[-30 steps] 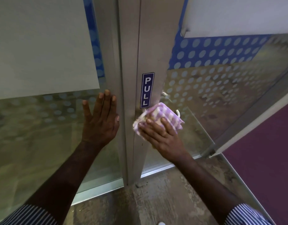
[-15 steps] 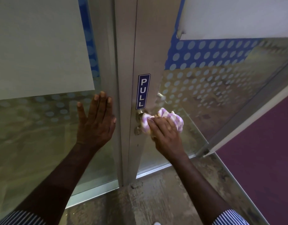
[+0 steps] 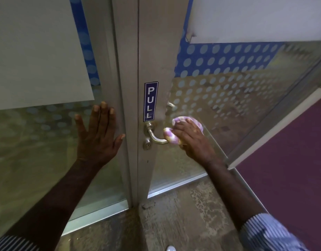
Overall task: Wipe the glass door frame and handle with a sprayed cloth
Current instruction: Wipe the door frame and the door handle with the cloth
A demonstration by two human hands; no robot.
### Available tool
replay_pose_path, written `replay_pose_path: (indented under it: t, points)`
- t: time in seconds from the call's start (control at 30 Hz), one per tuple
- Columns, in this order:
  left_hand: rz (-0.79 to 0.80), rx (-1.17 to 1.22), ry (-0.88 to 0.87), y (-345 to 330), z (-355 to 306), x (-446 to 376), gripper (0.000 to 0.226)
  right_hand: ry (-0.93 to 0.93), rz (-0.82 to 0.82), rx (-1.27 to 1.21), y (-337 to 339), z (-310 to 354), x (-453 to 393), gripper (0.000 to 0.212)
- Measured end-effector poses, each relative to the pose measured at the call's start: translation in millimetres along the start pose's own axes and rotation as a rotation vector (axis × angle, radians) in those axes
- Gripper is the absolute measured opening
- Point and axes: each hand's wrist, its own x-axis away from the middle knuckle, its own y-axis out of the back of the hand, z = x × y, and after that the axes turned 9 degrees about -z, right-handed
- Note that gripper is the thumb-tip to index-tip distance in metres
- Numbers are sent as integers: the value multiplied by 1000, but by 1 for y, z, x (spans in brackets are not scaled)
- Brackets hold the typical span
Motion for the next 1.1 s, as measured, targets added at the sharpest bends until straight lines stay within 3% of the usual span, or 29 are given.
replay_pose_path:
  t: [0.17, 0.23, 0.3, 0.37, 0.47, 0.63, 0.67, 0.73, 0.9, 0.97, 1.03, 1.1]
  points:
    - [6, -3, -4, 2, 1, -2, 82, -697, -501, -425, -40, 73, 3, 64]
    - [6, -2, -3, 2, 0, -3, 84, -987, -753, -774, -45, 93, -12, 71]
    - [6, -10, -3, 2, -1, -3, 84, -1130, -946, -1262, -40, 96, -29, 54]
    - [10, -8, 7, 3, -2, -4, 84, -1112, -960, -1669, -35, 94, -32, 48]
    - [5, -18, 11, 2, -3, -4, 85, -1155, -918, -1930, -28, 96, -23, 48]
    - [5, -32, 14, 2, -3, -4, 87, -1380, -780, -2124, -39, 122, -17, 95]
    - [6, -30, 15, 3, -3, -4, 87, -1405, -740, -2148, -42, 131, -21, 92]
    - [7, -10, 14, 3, -3, -4, 87, -1469, -713, -2118, -45, 142, -23, 60]
    - [10, -29, 1, 0, -2, -2, 87, -1610, -641, -1595, -19, 171, 7, 36]
    - [10, -34, -5, -2, -2, 0, 87, -1531, -689, -1406, 2, 186, 22, 36]
    - [16, -19, 4, 1, -2, -1, 87, -1409, -867, -1140, 20, 182, 19, 29]
    - [14, -10, 9, 1, -2, -1, 87, -1263, -953, -885, 29, 167, -2, 54]
